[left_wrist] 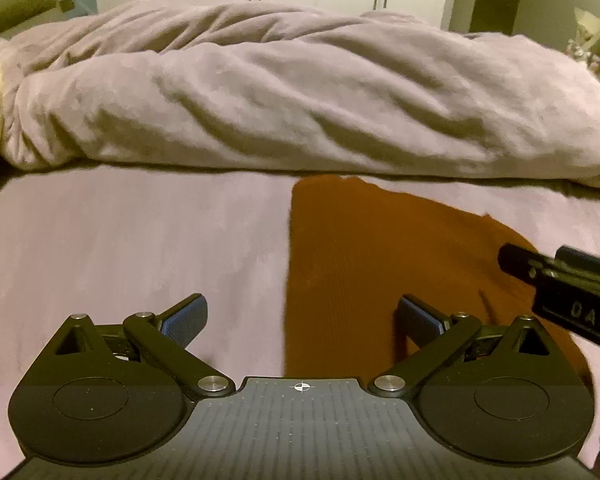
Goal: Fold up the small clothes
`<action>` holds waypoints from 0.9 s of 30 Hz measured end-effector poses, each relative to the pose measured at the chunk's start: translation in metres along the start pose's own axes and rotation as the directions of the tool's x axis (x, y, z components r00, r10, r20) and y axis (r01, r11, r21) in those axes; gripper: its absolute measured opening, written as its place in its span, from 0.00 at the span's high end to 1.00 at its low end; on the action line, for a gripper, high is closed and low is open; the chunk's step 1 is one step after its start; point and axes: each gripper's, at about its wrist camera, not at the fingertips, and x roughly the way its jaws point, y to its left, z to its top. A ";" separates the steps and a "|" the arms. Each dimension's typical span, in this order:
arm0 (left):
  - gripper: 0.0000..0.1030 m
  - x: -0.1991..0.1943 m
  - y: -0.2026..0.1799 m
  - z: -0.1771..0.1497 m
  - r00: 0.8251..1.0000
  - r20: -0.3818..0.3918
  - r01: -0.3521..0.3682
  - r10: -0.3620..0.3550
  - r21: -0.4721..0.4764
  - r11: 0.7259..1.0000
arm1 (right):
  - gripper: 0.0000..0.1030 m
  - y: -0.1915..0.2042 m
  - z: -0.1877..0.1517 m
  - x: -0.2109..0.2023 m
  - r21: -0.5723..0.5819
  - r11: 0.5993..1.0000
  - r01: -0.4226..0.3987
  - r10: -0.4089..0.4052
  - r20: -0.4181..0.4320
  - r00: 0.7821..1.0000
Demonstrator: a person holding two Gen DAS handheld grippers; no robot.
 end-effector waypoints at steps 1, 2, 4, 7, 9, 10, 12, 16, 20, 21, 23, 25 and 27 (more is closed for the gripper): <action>0.00 0.007 -0.002 0.003 1.000 -0.004 -0.006 0.006 0.001 1.000 | 0.34 0.003 0.005 0.008 -0.008 1.000 0.009 -0.009 -0.008 1.000; 0.00 0.014 -0.003 0.007 1.000 -0.009 -0.005 0.005 -0.002 1.000 | 0.34 0.005 0.010 0.016 -0.013 1.000 0.019 -0.020 -0.023 1.000; 0.00 0.027 -0.004 0.012 1.000 -0.011 -0.006 0.006 -0.025 1.000 | 0.34 0.007 0.017 0.034 -0.026 0.999 0.032 -0.033 -0.056 0.998; 0.00 0.049 -0.006 0.012 1.000 -0.022 -0.016 0.015 -0.075 0.997 | 0.34 0.006 0.016 0.059 -0.028 0.999 0.030 -0.033 -0.086 0.996; 0.00 0.064 -0.003 0.008 0.999 -0.044 0.002 -0.007 -0.122 0.993 | 0.30 0.003 0.008 0.078 -0.030 0.998 0.050 -0.053 -0.134 0.990; 0.00 0.070 -0.001 0.006 0.999 -0.047 0.012 -0.019 -0.143 0.990 | 0.25 0.000 0.003 0.085 -0.031 0.998 0.062 -0.066 -0.137 0.988; 0.00 0.078 0.001 0.002 0.999 -0.038 0.009 -0.016 -0.162 0.987 | 0.22 -0.005 -0.002 0.091 -0.016 0.998 0.063 -0.065 -0.132 0.989; 0.00 0.084 -0.002 -0.002 1.000 -0.008 -0.005 0.004 -0.136 0.991 | 0.19 -0.004 -0.008 0.097 -0.040 0.996 0.084 -0.088 -0.108 0.990; 0.00 0.081 -0.001 -0.006 0.999 0.030 -0.011 0.015 -0.110 0.994 | 0.16 0.000 -0.015 0.098 -0.069 0.992 0.106 -0.110 -0.068 0.992; 0.00 0.077 0.001 -0.005 1.000 0.022 0.006 -0.004 -0.112 0.994 | 0.16 -0.001 -0.012 0.098 -0.069 0.992 0.108 -0.113 -0.063 0.992; 0.00 0.063 0.010 -0.001 0.999 0.000 0.044 -0.045 -0.123 0.991 | 0.15 -0.003 -0.009 0.090 -0.052 0.995 0.084 -0.087 -0.063 0.994; 0.00 0.038 0.019 -0.005 0.997 0.013 0.072 -0.071 -0.117 0.990 | 0.13 -0.006 -0.006 0.070 -0.021 0.999 0.035 -0.037 -0.084 0.996; 0.00 0.009 0.026 -0.016 0.997 0.040 0.073 -0.070 -0.099 0.992 | 0.13 -0.006 -0.015 0.040 -0.025 1.000 0.015 -0.017 -0.083 0.996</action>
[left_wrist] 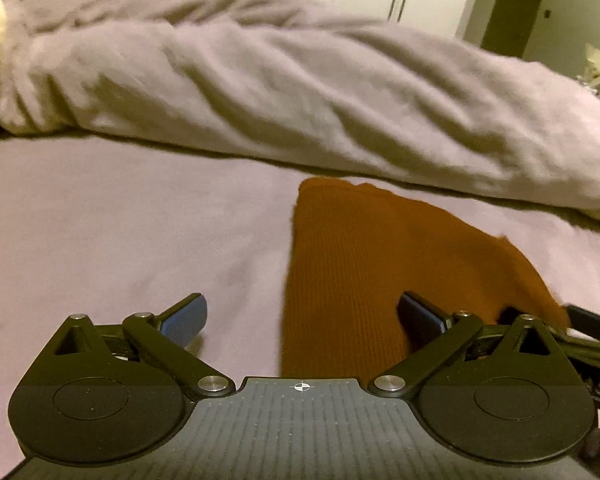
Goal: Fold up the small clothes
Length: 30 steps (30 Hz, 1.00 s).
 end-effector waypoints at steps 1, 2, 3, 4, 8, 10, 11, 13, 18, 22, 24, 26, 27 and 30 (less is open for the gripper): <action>0.00 -0.014 0.002 -0.006 1.000 0.012 0.001 -0.001 0.003 1.000 | 0.13 -0.001 -0.009 -0.015 0.000 1.000 0.010 -0.010 0.012 1.000; 0.00 -0.025 0.006 -0.012 1.000 0.017 -0.011 0.011 0.007 1.000 | 0.13 -0.004 -0.021 -0.029 0.022 1.000 0.010 -0.011 0.013 1.000; 0.00 -0.032 0.007 -0.018 1.000 0.016 -0.024 0.024 0.015 1.000 | 0.13 -0.008 -0.034 -0.044 0.064 0.998 -0.004 0.003 0.012 1.000; 0.00 -0.037 0.009 -0.024 0.999 0.024 -0.037 0.037 0.020 0.999 | 0.13 -0.011 -0.047 -0.055 0.103 0.995 -0.010 0.009 0.015 1.000; 0.00 -0.028 0.003 -0.033 0.996 -0.010 -0.093 0.094 0.077 0.993 | 0.13 -0.008 -0.081 -0.079 0.128 0.991 0.043 -0.045 0.015 0.999; 0.00 -0.023 0.001 -0.032 0.994 -0.019 -0.106 0.109 0.113 0.988 | 0.11 -0.006 -0.088 -0.071 0.110 0.993 0.053 -0.052 -0.010 0.999; 0.00 -0.025 0.003 -0.030 0.994 -0.030 -0.103 0.108 0.116 0.988 | 0.09 -0.006 -0.090 -0.068 0.108 0.993 0.053 -0.052 -0.012 0.999; 0.00 -0.030 0.009 -0.025 0.993 -0.062 -0.090 0.098 0.116 0.989 | 0.09 -0.010 -0.084 -0.066 0.123 0.992 0.040 -0.036 -0.038 0.999; 0.00 -0.030 0.041 -0.009 0.987 -0.158 0.031 -0.035 -0.031 0.999 | 0.09 -0.035 -0.069 -0.076 0.223 0.972 -0.075 0.089 -0.054 0.995; 0.00 -0.013 0.052 -0.004 0.964 -0.202 0.149 -0.172 -0.121 0.981 | 0.09 -0.063 -0.066 -0.056 0.392 0.900 -0.192 0.234 -0.063 0.970; 0.00 -0.004 0.049 -0.002 0.953 -0.199 0.205 -0.228 -0.132 0.970 | 0.09 -0.079 -0.066 -0.042 0.497 0.826 -0.265 0.322 -0.031 0.946; 0.00 0.008 0.045 0.002 0.934 -0.210 0.262 -0.289 -0.150 0.953 | 0.10 -0.092 -0.064 -0.031 0.567 0.759 -0.321 0.382 0.012 0.924; 0.00 0.015 0.043 0.004 0.925 -0.217 0.280 -0.312 -0.164 0.946 | 0.11 -0.097 -0.063 -0.024 0.598 0.722 -0.349 0.414 0.032 0.910; 0.00 0.039 0.039 0.008 0.882 -0.252 0.340 -0.398 -0.245 0.908 | 0.22 -0.101 -0.056 -0.003 0.635 0.683 -0.359 0.452 0.018 0.892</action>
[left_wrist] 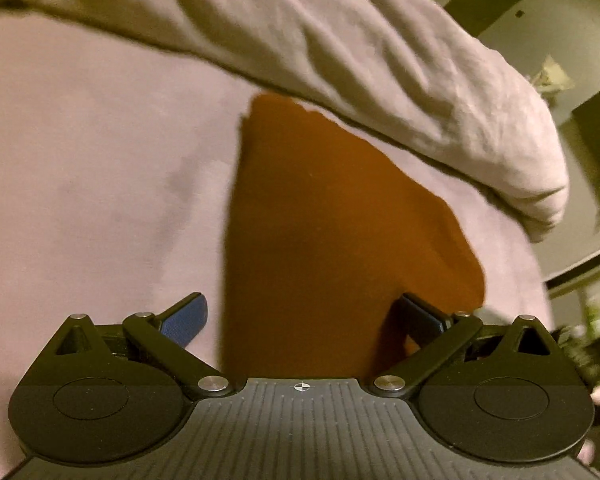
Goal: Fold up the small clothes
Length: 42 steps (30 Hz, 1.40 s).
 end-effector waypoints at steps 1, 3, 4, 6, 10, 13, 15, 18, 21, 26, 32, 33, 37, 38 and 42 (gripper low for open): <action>0.00 0.006 0.000 0.001 1.000 -0.008 0.010 -0.011 -0.005 1.000 | 0.25 0.001 0.002 0.007 -0.016 1.000 -0.001 0.001 -0.022 1.000; 0.00 0.017 -0.008 0.002 1.000 -0.008 -0.001 0.001 0.046 0.999 | 0.28 0.006 0.006 0.020 -0.073 0.997 0.010 -0.015 -0.063 0.998; 0.00 0.020 -0.012 0.002 1.000 -0.005 -0.009 0.010 0.078 0.997 | 0.28 0.009 0.008 0.026 -0.093 0.996 0.012 -0.019 -0.078 0.997; 0.01 0.023 -0.015 0.003 1.000 0.006 -0.005 0.004 0.107 0.994 | 0.31 0.013 0.011 0.035 -0.108 0.994 0.015 -0.025 -0.097 0.995; 0.18 0.017 -0.012 0.004 0.999 0.029 0.018 -0.021 0.090 0.996 | 0.48 0.014 0.009 0.042 -0.068 0.998 0.015 -0.021 -0.090 0.996; 0.35 0.008 -0.013 0.004 0.998 0.049 0.021 -0.026 0.089 0.996 | 0.59 0.024 0.003 0.037 -0.092 0.996 0.016 -0.023 -0.072 0.997; 0.44 -0.003 -0.016 0.007 0.998 0.064 0.019 -0.025 0.089 0.996 | 0.60 0.034 -0.001 0.029 -0.122 0.992 0.019 -0.027 -0.059 0.998; 0.49 -0.021 -0.019 0.007 0.996 0.083 0.023 -0.031 0.094 0.995 | 0.61 0.053 -0.003 0.021 -0.151 0.988 -0.007 -0.001 -0.052 0.999; 0.49 -0.049 -0.022 -0.001 0.990 0.141 -0.009 -0.010 0.138 0.990 | 0.61 0.074 -0.008 0.017 -0.177 0.983 -0.041 0.032 -0.056 0.998; 0.49 -0.100 0.003 -0.017 0.976 0.216 -0.055 0.030 0.109 0.993 | 0.61 0.101 -0.035 0.029 -0.212 0.972 -0.107 0.084 -0.115 0.990; 0.43 -0.113 0.059 -0.045 0.971 0.179 -0.157 0.159 -0.022 0.987 | 0.52 0.118 -0.087 0.051 -0.288 0.951 -0.108 0.056 -0.182 0.982; 0.42 -0.118 0.066 -0.048 0.965 0.195 -0.170 0.175 -0.039 0.985 | 0.48 0.118 -0.092 0.052 -0.301 0.949 -0.090 0.038 -0.174 0.984; 0.38 -0.144 0.063 -0.060 0.945 0.257 -0.199 0.201 -0.034 0.979 | 0.36 0.111 -0.102 0.037 -0.308 0.951 -0.014 -0.034 -0.148 0.988; 0.36 -0.151 0.059 -0.063 0.939 0.276 -0.205 0.204 -0.026 0.978 | 0.34 0.111 -0.104 0.028 -0.323 0.946 0.017 -0.058 -0.119 0.991; 0.23 -0.165 0.042 -0.075 0.922 0.337 -0.195 0.191 -0.022 0.981 | 0.34 0.127 -0.104 -0.009 -0.387 0.918 0.090 -0.090 0.018 0.996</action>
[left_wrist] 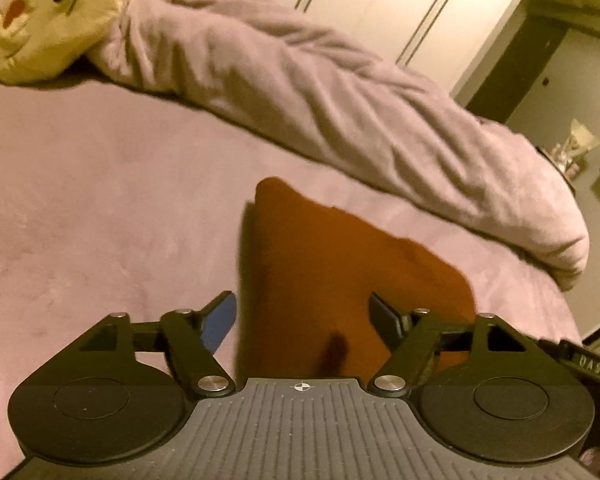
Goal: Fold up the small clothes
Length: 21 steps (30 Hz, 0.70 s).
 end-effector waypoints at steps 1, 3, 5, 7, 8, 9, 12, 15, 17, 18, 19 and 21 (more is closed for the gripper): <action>0.21 0.000 -0.005 0.000 1.000 0.004 0.007 -0.007 0.009 1.000 | 0.34 0.006 0.003 -0.005 -0.022 0.999 0.024 -0.023 0.028 0.999; 0.15 0.003 -0.017 -0.004 1.000 0.001 -0.007 0.007 0.039 0.999 | 0.34 0.023 0.008 -0.009 -0.094 0.995 0.044 -0.038 0.068 0.997; 0.16 0.007 -0.026 -0.011 0.996 -0.025 -0.078 0.080 0.081 0.994 | 0.55 0.043 0.006 -0.004 -0.186 0.979 0.077 -0.065 0.069 0.995; 0.16 0.005 -0.030 -0.020 0.989 -0.027 -0.141 0.144 0.096 0.985 | 0.70 0.063 -0.001 0.006 -0.259 0.963 0.071 -0.066 0.029 0.997; 0.16 0.000 -0.028 -0.025 0.987 -0.030 -0.156 0.159 0.089 0.984 | 0.70 0.069 -0.008 0.008 -0.283 0.957 0.069 -0.067 0.017 0.998; 0.16 -0.003 -0.025 -0.029 0.986 -0.029 -0.162 0.165 0.079 0.984 | 0.70 0.076 -0.017 0.008 -0.315 0.945 0.085 -0.082 0.021 0.996; 0.11 -0.003 -0.012 -0.040 0.967 -0.049 -0.246 0.250 0.082 0.966 | 0.71 0.085 -0.038 0.008 -0.403 0.905 0.141 -0.147 0.014 0.989; 0.09 0.005 -0.001 -0.042 0.958 -0.090 -0.267 0.271 0.052 0.962 | 0.73 0.081 -0.055 0.022 -0.474 0.846 0.245 -0.282 -0.007 0.959; 0.08 0.009 -0.004 -0.041 0.955 -0.100 -0.274 0.280 0.076 0.959 | 0.73 0.081 -0.064 0.031 -0.527 0.805 0.272 -0.311 0.015 0.950; 0.06 0.013 -0.008 -0.041 0.949 -0.095 -0.291 0.301 0.106 0.951 | 0.73 0.081 -0.069 0.035 -0.567 0.770 0.291 -0.330 0.035 0.943; 0.05 0.014 -0.011 -0.044 0.941 -0.086 -0.314 0.326 0.133 0.940 | 0.73 0.082 -0.073 0.037 -0.597 0.742 0.304 -0.343 0.052 0.938; 0.05 0.015 -0.016 -0.050 0.934 -0.061 -0.338 0.352 0.166 0.926 | 0.73 0.084 -0.078 0.041 -0.631 0.707 0.320 -0.360 0.070 0.931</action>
